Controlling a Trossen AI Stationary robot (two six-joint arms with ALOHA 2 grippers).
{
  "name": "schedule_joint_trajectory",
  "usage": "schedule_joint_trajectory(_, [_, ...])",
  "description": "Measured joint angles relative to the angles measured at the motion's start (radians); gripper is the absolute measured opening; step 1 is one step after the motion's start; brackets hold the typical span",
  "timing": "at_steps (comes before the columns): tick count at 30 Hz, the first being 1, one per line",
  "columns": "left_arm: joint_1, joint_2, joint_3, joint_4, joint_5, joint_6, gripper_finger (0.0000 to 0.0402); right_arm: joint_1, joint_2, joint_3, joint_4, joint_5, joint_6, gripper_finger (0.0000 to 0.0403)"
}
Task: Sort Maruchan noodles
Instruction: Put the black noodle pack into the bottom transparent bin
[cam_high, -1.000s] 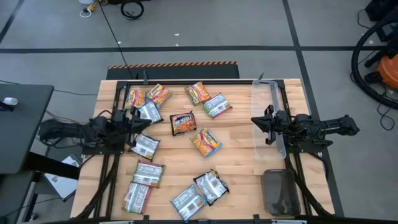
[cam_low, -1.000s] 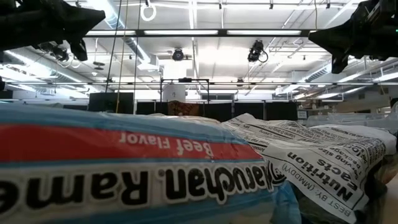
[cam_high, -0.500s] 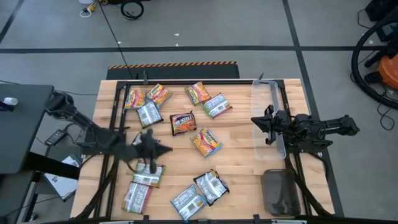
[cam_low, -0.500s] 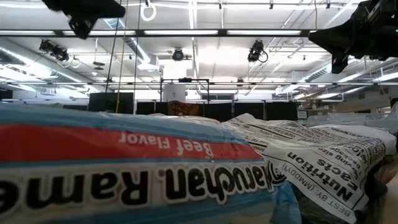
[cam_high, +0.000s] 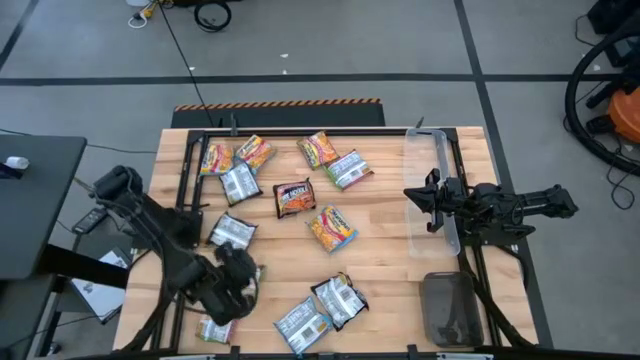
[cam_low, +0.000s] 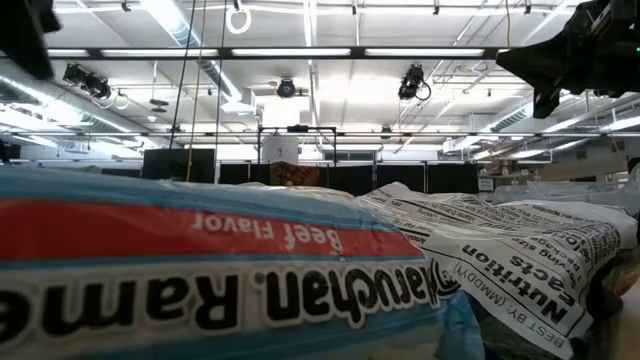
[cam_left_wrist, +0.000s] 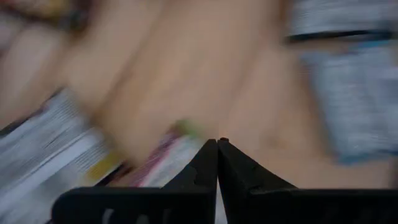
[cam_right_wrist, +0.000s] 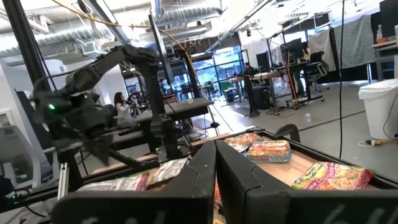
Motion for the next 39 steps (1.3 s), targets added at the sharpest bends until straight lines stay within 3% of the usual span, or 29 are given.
schedule_joint_trajectory(5, [0.040, 0.031, -0.063, -0.177, 0.064, -0.144, 0.0073, 0.000, 0.000, 0.000, -0.001, 0.000, 0.000, 0.0018])
schedule_joint_trajectory(13, [0.165, 0.032, -0.158, -0.118, 0.040, -0.092, 0.0198, 0.000, 0.000, 0.000, 0.006, 0.000, 0.000, 0.0018])
schedule_joint_trajectory(17, [0.213, 0.032, -0.190, -0.022, 0.025, 0.020, 0.0236, 0.000, 0.000, 0.000, 0.006, 0.000, 0.000, 0.0018])
schedule_joint_trajectory(20, [0.228, 0.045, -0.203, 0.055, 0.001, 0.108, 0.0243, 0.000, 0.000, 0.000, 0.006, 0.000, 0.000, 0.0018])
schedule_joint_trajectory(27, [0.259, 0.162, -0.205, 0.038, -0.019, 0.258, 0.0231, 0.000, 0.000, 0.000, 0.026, 0.000, 0.000, 0.0018])
schedule_joint_trajectory(33, [0.313, 0.204, -0.205, -0.017, 0.095, 0.260, 0.0229, 0.000, 0.000, 0.000, 0.029, 0.000, 0.000, 0.0018])
schedule_joint_trajectory(39, [0.354, 0.204, -0.205, -0.098, 0.076, 0.256, 0.0228, 0.000, 0.000, 0.000, 0.029, 0.000, 0.000, 0.0018])
